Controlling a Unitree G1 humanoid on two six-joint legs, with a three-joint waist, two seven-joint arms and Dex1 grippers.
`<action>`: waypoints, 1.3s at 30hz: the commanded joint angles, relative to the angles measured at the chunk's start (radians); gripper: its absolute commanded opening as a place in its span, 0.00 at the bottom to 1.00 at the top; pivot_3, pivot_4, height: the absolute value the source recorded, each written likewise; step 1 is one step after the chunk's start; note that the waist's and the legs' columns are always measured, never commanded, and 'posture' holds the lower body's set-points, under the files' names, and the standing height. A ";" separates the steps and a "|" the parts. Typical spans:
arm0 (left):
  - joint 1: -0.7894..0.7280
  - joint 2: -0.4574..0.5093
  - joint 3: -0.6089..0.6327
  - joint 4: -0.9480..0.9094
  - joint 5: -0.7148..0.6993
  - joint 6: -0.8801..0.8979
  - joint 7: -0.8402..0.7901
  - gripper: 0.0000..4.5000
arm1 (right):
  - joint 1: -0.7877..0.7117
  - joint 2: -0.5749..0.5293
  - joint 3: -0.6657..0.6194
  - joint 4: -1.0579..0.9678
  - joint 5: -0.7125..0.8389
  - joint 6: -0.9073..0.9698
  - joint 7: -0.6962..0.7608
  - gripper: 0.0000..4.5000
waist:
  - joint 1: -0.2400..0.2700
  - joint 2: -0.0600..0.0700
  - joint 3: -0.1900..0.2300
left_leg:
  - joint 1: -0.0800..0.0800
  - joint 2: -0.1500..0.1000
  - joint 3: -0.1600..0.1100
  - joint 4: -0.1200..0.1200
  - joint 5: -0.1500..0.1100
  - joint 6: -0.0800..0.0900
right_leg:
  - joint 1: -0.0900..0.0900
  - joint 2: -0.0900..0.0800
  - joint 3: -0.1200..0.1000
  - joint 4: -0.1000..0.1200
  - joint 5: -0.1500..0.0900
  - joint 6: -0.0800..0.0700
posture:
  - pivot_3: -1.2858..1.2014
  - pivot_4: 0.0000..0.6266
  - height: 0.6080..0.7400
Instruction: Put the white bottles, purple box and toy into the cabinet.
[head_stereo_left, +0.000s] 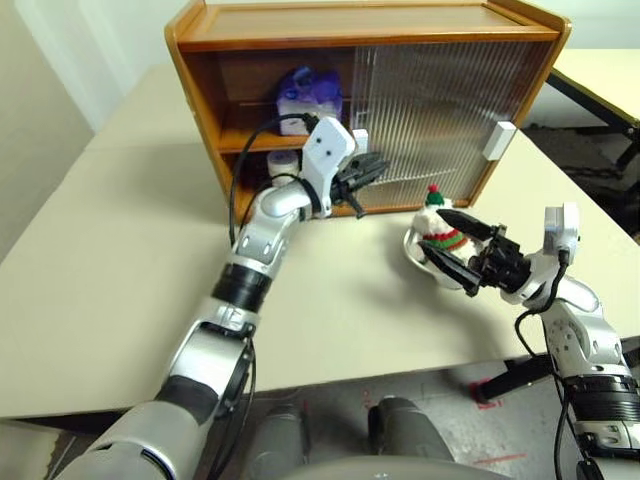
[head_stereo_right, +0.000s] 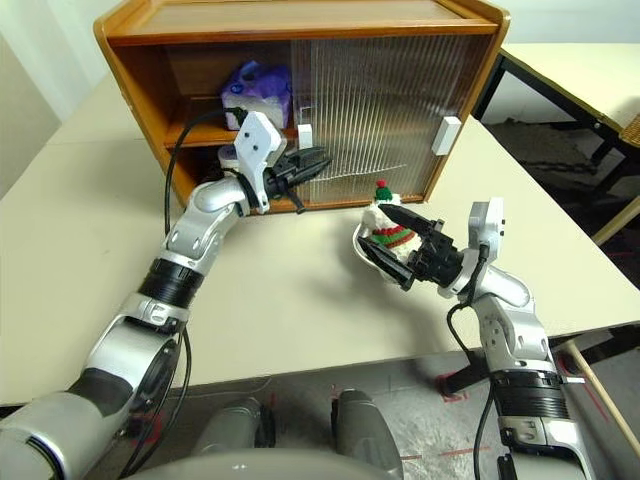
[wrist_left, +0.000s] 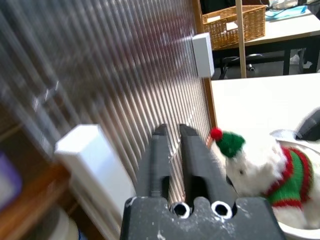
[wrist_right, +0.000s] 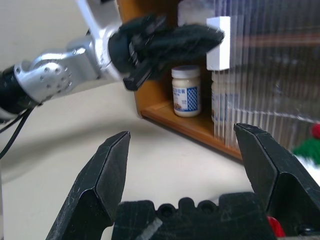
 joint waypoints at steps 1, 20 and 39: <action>-0.020 -0.019 -0.004 0.013 0.006 -0.004 -0.001 0.01 | 0.007 -0.009 -0.011 -0.026 -0.004 -0.010 -0.006 1.00 | -0.002 0.000 0.000 | 0.000 0.000 0.000 0.000 0.000 0.000 | 0.000 0.000 0.000 0.000 0.000 0.000 | 0.49 0.00 1.00; -0.076 0.026 -0.027 0.119 0.212 0.031 0.181 0.01 | -0.003 -0.007 0.001 -0.019 -0.010 -0.007 -0.014 1.00 | -0.002 0.000 0.000 | 0.000 0.000 0.000 0.000 0.000 0.000 | 0.000 0.000 0.000 0.000 0.000 0.000 | 0.50 0.00 1.00; 0.004 0.153 0.026 -0.038 0.221 0.169 0.224 0.01 | -0.019 -0.001 0.007 -0.002 -0.013 -0.005 0.002 1.00 | -0.027 0.000 0.001 | 0.012 0.000 0.001 0.000 -0.002 -0.004 | 0.003 0.004 0.006 0.010 0.002 -0.001 | 0.51 0.00 1.00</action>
